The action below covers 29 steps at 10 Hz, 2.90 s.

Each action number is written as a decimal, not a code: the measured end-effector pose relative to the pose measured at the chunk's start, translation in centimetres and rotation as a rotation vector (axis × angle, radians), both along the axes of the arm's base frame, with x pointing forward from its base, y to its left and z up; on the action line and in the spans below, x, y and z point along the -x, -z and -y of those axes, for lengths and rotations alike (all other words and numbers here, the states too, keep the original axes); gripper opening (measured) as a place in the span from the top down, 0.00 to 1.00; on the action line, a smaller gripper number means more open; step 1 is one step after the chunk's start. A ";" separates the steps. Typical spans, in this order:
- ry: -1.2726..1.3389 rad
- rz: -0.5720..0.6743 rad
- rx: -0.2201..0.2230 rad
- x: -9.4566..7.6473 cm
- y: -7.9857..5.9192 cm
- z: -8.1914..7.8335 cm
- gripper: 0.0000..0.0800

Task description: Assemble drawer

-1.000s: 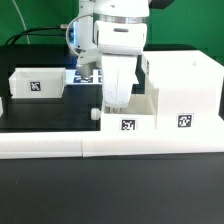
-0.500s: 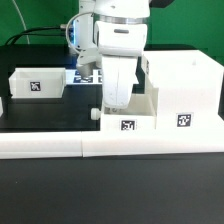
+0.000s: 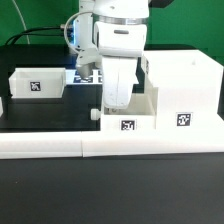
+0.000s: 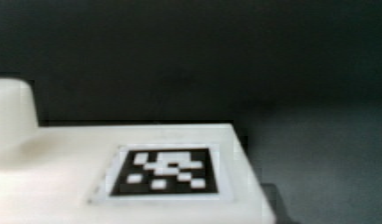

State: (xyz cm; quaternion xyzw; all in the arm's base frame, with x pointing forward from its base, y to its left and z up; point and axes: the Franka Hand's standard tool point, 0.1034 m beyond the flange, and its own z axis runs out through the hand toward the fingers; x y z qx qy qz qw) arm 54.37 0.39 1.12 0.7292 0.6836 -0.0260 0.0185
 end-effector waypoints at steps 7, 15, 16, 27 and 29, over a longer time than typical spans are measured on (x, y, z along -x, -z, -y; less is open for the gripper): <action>-0.007 0.023 -0.007 -0.1 0.0 -0.5 0.95; -0.019 0.024 0.000 -0.2 0.1 -0.8 0.95; -0.013 0.025 -0.001 -0.2 0.1 -0.7 0.95; -0.068 0.026 0.014 -0.4 0.0 -0.8 0.95; -0.068 0.026 0.014 -0.4 0.0 -0.8 0.94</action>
Offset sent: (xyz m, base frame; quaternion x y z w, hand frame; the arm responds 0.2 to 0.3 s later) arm 0.0000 0.0000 0.0000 0.0000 0.0000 0.0000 1.0000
